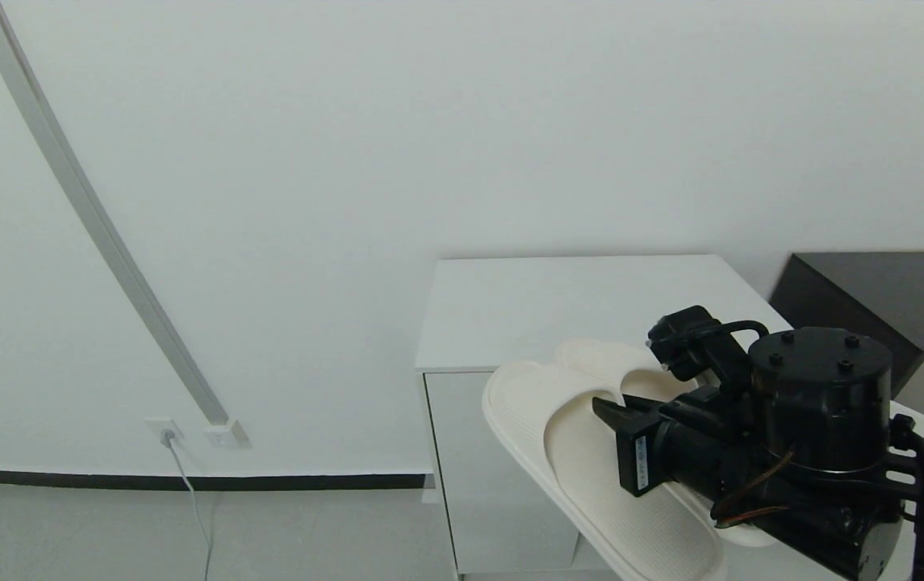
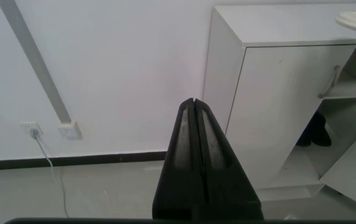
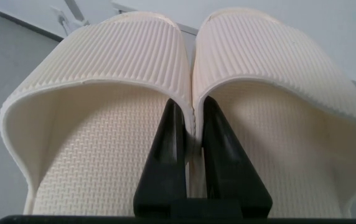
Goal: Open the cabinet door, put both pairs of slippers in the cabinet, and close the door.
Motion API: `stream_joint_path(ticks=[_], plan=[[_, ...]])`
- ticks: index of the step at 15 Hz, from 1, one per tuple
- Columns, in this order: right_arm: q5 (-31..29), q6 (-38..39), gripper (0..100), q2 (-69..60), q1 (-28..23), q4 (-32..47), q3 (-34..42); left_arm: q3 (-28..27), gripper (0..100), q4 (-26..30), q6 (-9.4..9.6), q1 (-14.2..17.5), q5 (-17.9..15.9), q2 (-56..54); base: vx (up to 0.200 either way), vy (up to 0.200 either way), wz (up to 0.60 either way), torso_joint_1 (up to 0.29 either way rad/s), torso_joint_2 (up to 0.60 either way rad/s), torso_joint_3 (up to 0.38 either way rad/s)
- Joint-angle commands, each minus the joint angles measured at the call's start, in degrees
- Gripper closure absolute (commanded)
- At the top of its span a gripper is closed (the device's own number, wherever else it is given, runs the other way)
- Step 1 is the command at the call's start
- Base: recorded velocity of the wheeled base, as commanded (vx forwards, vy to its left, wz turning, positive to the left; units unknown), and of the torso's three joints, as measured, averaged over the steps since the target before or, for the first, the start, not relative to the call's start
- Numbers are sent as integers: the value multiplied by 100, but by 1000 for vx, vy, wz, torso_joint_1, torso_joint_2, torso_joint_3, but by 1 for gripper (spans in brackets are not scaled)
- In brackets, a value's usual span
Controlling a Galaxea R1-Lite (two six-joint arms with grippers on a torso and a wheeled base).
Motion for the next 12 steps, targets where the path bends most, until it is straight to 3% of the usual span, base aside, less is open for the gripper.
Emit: stream_joint_path(ticks=[1,10,12], plan=[[-4,-3,100,37,-1,0,7,0,100,-4,-5,1,2,5,0,0,0,0,0,0],[-39,-3,100,37,8,0,7,0,100,-4,-5,1,11,5,0,0,0,0,0,0],[-30,-3,100,29,43,0,34,0,100,-4,-5,1,11,5,0,-200,0,2,5,5]])
